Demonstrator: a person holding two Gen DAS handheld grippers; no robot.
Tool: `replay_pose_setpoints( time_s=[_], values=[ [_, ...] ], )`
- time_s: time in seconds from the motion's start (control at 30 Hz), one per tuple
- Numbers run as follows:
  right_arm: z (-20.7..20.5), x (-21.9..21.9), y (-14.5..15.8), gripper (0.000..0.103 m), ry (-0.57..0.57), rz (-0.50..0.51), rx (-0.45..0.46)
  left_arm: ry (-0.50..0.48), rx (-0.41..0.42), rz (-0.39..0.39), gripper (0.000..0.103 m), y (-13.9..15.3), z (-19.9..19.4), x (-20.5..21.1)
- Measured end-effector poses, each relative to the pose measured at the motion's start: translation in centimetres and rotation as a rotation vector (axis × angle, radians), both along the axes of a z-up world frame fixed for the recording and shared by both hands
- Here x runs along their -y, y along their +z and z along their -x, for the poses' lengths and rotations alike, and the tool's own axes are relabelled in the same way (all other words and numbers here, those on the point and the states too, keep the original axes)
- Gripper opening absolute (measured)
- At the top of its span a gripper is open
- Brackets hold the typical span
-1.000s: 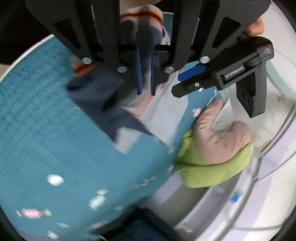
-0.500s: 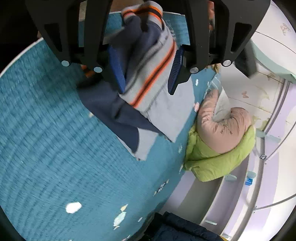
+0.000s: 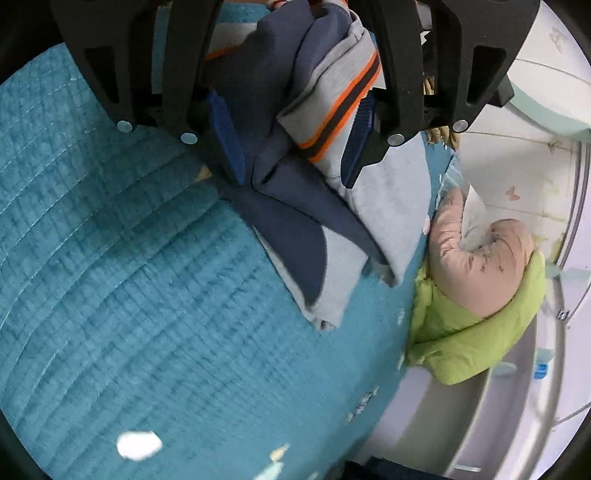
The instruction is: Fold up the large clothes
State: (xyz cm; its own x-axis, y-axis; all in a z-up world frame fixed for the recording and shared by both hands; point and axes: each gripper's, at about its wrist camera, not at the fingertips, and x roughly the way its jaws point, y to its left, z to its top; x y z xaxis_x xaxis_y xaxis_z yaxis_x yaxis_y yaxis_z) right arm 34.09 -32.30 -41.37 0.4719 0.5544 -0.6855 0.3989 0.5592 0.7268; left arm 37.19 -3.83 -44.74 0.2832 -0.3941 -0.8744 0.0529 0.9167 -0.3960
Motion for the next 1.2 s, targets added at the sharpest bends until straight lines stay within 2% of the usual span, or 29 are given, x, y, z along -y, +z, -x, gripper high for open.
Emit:
replay_pose_setpoints(
  time_s=[0.1, 0.13, 0.3, 0.5, 0.57, 0.63, 0.7, 0.77, 0.8, 0.93, 1.0, 1.1, 1.17, 1.2],
  values=[
    [-0.5, -0.5, -0.3, 0.055, 0.033, -0.003, -0.002, -0.004, -0.004, 0.002, 0.078, -0.1, -0.1, 0.0],
    [-0.6, -0.5, -0.4, 0.059, 0.034, -0.018, 0.001, -0.002, -0.009, 0.005, 0.078, -0.2, -0.2, 0.0],
    [-0.4, -0.2, -0.3, 0.060, 0.075, -0.126, 0.038, -0.003, -0.012, 0.010, 0.078, -0.3, -0.2, -0.2],
    [-1.0, -1.6, -0.2, 0.061, 0.137, -0.009, 0.039, -0.001, -0.012, 0.004, 0.079, -0.4, -0.3, 0.1],
    [-1.5, -2.9, 0.6, 0.053, 0.178, 0.027, 0.063, -0.002, -0.014, 0.002, 0.079, -0.4, -0.4, 0.1],
    [-1.7, -4.0, 1.0, 0.024, 0.189, 0.062, 0.066, 0.006, -0.020, 0.006, 0.079, -0.5, -0.4, 0.0],
    [-1.8, -4.8, 1.3, 0.019, 0.199, 0.096, 0.083, 0.006, -0.022, 0.003, 0.079, -0.3, -0.4, 0.0],
    [-1.2, -5.4, 3.2, 0.017, 0.208, 0.166, 0.121, -0.003, -0.016, 0.009, 0.079, 0.3, -0.4, -0.3],
    [-0.7, -5.4, 4.4, 0.016, 0.202, 0.170, 0.156, -0.002, -0.005, 0.020, 0.079, 0.7, -0.4, -0.6],
    [0.8, -5.2, 8.5, 0.015, 0.169, 0.128, 0.284, -0.005, 0.037, 0.032, 0.079, 2.6, -0.2, -0.8],
    [2.2, -4.4, 9.6, 0.015, 0.132, 0.114, 0.308, -0.014, 0.054, 0.031, 0.080, 3.1, 0.0, -0.4],
    [4.4, -2.4, 9.2, 0.015, 0.069, 0.119, 0.297, -0.029, 0.055, 0.021, 0.081, 3.0, 0.3, 0.5],
    [4.9, -1.3, 7.7, 0.015, 0.050, 0.148, 0.233, -0.029, 0.032, 0.023, 0.081, 2.2, 0.4, 1.1],
    [4.6, -0.5, 6.0, 0.015, 0.041, 0.137, 0.172, -0.033, 0.016, 0.018, 0.081, 1.6, 0.4, 1.6]
  ],
)
